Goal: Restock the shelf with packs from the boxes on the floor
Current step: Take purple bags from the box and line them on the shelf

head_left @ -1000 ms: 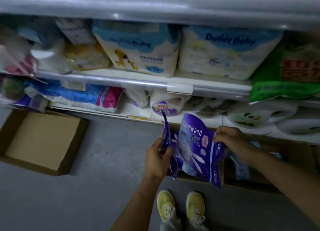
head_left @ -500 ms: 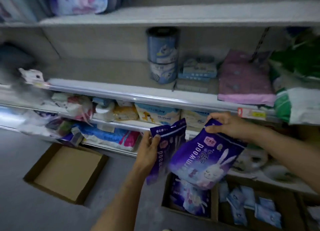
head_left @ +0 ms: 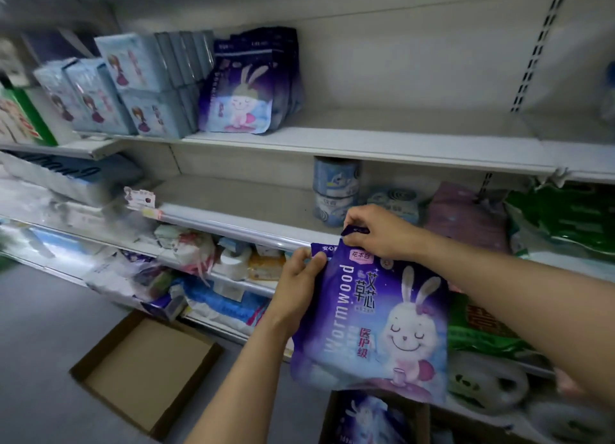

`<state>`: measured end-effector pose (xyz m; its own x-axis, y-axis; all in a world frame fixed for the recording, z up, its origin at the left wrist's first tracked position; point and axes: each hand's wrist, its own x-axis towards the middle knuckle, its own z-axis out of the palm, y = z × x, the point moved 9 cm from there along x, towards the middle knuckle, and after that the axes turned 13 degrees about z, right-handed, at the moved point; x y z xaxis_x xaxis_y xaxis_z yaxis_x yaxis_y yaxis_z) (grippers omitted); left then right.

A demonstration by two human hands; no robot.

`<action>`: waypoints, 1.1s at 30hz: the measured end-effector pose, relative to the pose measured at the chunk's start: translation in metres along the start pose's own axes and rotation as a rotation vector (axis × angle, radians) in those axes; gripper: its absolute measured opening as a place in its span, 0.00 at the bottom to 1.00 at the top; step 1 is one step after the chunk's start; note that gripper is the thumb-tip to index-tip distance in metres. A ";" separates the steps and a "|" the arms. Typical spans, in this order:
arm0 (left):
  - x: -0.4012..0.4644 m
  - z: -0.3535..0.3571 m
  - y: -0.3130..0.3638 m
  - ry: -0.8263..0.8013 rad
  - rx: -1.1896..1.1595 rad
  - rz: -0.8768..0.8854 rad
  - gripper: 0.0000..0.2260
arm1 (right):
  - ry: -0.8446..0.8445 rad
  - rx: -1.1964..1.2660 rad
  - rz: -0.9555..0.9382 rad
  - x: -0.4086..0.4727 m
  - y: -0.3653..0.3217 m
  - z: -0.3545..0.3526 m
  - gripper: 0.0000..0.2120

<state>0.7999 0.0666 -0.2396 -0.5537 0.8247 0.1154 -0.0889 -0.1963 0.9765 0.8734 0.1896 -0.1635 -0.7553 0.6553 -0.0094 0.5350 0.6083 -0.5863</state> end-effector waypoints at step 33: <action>0.036 -0.115 0.074 0.544 -0.300 0.066 0.08 | -0.142 0.569 0.369 0.034 -0.012 -0.017 0.18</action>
<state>0.6787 0.0206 -0.1840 -0.9014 0.4328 -0.0127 -0.2250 -0.4432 0.8677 0.8481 0.2125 -0.1430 -0.6249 0.6856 -0.3734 0.5141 0.0015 -0.8577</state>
